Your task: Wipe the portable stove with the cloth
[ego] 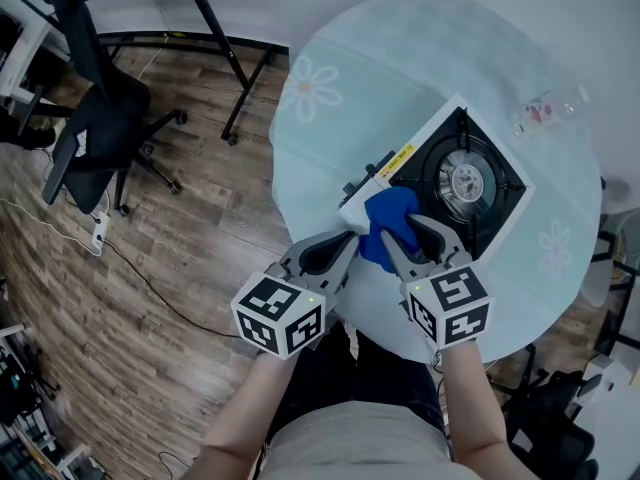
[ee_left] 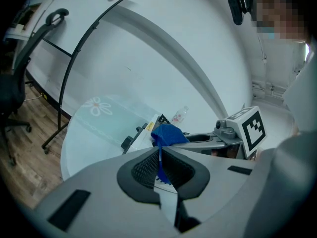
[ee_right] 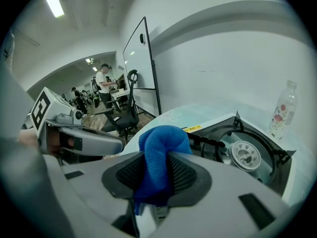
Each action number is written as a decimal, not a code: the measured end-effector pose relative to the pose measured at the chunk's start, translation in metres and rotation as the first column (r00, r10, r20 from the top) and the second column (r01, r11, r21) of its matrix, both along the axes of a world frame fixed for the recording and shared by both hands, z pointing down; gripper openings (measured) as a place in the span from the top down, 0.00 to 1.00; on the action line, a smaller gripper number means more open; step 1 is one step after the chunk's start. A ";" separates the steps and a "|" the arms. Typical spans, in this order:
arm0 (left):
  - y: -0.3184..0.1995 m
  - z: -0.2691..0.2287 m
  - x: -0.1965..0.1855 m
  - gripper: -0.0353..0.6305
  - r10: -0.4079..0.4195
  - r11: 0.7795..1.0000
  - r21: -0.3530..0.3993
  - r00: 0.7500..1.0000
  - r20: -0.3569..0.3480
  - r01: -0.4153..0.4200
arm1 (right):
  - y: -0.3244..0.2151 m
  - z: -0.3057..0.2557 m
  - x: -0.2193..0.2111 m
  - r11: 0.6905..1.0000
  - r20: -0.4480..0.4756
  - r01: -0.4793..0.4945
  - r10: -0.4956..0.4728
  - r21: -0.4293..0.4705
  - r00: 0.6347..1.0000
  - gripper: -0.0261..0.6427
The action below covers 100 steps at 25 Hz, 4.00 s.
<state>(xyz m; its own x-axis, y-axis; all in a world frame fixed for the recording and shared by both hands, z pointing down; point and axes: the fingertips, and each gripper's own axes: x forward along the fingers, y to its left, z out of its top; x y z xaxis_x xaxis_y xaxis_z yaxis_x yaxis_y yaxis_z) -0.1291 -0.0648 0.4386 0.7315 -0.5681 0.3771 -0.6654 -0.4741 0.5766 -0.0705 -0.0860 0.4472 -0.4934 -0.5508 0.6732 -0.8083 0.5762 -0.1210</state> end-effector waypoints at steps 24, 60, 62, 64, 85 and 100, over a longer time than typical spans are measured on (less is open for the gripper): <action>-0.014 -0.008 0.008 0.90 -0.104 0.994 0.041 0.994 -0.014 0.105 | -0.011 0.004 -0.025 0.874 -0.234 0.473 -0.485 -0.106 0.843 0.75; -0.072 -0.016 -0.003 0.90 -0.266 0.961 0.085 0.963 0.035 0.263 | -0.095 0.000 -0.053 0.506 -0.370 0.862 -0.806 -0.026 0.462 0.75; -0.074 -0.016 -0.001 0.90 -0.263 0.962 0.084 0.964 0.036 0.260 | -0.096 0.003 -0.047 0.493 -0.369 0.869 -0.815 -0.036 0.447 0.75; -0.077 -0.017 0.001 0.90 -0.264 0.962 0.084 0.964 0.039 0.260 | -0.098 0.003 -0.042 0.488 -0.362 0.872 -0.820 -0.035 0.444 0.75; -0.107 -0.029 0.020 0.90 -0.255 0.962 0.119 0.964 0.071 0.246 | -0.149 0.008 0.011 0.476 -0.437 0.876 -0.806 -0.075 0.400 0.76; -0.123 -0.035 0.047 0.90 -0.173 0.978 0.142 0.971 0.164 0.151 | -0.181 0.009 0.037 0.451 -0.454 0.887 -0.813 -0.096 0.364 0.76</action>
